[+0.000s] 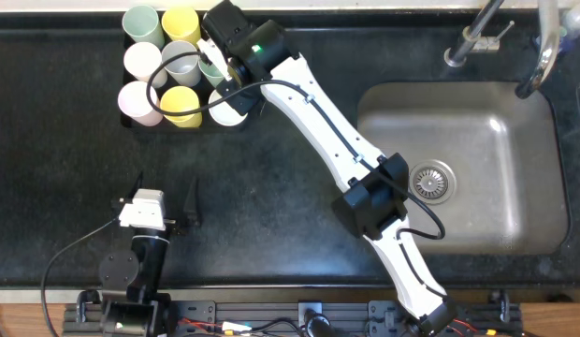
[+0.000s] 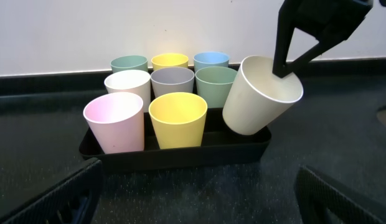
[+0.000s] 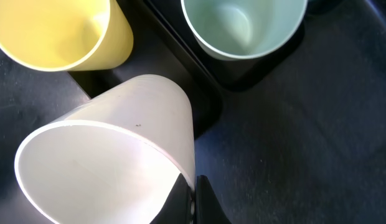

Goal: Store Cups

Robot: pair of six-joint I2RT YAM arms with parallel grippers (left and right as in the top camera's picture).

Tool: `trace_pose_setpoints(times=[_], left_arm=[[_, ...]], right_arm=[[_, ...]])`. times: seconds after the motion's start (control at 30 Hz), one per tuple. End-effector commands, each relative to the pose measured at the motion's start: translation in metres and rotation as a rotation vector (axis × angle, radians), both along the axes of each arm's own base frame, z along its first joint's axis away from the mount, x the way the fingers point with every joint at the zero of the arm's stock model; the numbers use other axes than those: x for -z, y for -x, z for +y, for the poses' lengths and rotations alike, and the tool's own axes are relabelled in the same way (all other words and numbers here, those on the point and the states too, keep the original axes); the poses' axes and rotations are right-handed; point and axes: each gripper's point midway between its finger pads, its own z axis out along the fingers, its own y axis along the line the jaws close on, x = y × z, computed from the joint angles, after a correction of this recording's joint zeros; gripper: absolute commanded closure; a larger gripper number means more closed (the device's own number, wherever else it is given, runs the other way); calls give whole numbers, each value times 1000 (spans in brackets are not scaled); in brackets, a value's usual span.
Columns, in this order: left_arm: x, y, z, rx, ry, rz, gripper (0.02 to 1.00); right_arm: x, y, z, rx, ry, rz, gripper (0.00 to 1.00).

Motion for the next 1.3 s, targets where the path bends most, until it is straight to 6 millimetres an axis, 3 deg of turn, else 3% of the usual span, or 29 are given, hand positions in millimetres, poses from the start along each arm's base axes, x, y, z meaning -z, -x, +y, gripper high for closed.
trace_pose_setpoints(times=[0.03,0.57,0.77,0.8,0.87,0.9,0.93,0.97,1.1,1.2,1.3], left_arm=[[0,0,0,5,-2,-6,23],[0,0,0,5,-2,-6,20],[0,0,0,5,-2,-6,20],[0,0,0,5,-2,-6,20],[0,0,0,5,-2,-6,20],[0,0,0,5,-2,-6,20],[0,0,0,5,-2,-6,20],[0,0,0,5,-2,-6,20],[0,0,0,5,-2,-6,20],[0,0,0,5,-2,-6,20],[0,0,0,5,-2,-6,20]], right_arm=[[10,-6,11,-3,-23,1,958],[39,-7,12,-2,-11,59,958],[39,-8,10,3,-11,60,958],[39,-9,10,4,-10,60,923],[39,-10,9,10,-12,60,503],[39,-11,8,23,-12,62,159],[39,-11,7,26,-12,62,60],[39,-12,6,29,-9,59,3],[39,-16,2,44,11,39,3],[37,-35,-16,157,86,-50,3],[33,-42,-22,195,104,-81,5]])
